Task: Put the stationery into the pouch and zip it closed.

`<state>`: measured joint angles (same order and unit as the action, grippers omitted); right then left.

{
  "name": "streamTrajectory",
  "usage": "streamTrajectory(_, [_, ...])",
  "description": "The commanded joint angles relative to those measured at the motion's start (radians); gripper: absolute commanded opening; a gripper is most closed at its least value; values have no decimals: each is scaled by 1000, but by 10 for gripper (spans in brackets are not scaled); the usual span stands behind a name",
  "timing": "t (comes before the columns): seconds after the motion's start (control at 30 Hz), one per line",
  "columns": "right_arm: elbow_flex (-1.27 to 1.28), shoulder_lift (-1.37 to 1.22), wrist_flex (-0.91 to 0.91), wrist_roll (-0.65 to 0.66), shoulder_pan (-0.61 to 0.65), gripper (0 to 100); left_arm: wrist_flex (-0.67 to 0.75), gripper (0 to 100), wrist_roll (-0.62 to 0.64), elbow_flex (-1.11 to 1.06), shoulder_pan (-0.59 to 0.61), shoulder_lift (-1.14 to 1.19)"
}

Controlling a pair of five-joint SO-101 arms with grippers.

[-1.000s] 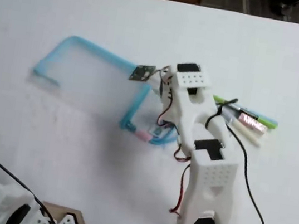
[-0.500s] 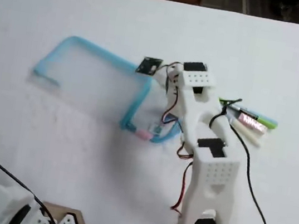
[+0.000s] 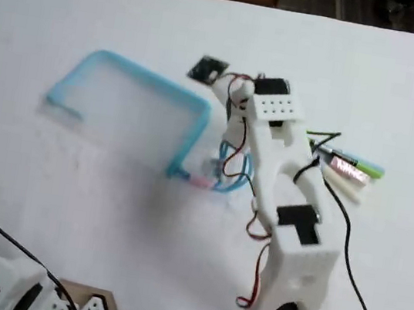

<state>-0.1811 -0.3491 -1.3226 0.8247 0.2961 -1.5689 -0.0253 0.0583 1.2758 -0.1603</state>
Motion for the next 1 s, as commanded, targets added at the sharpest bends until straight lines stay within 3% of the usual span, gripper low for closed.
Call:
streamTrajectory(0.0, [-6, 170, 12, -92, 15, 17, 2, 165, -5, 6, -4, -42])
streamTrajectory(0.23, [8, 331, -90, -209, 64, 18, -20, 165, -5, 11, -4, -42])
streamTrajectory(0.47, [199, 331, -151, -218, 88, 18, -20, 165, -6, 6, -2, -42])
streamTrajectory(0.63, [410, 331, 1, -212, 44, 18, -20, 165, -34, 6, 1, -42])
streamTrajectory(0.87, [666, 329, 383, -209, -67, 18, -35, 165, -40, 5, -1, -42])
streamTrajectory(0.97, [709, 329, 430, -209, -53, 21, -37, 165, -38, 3, -5, -42])
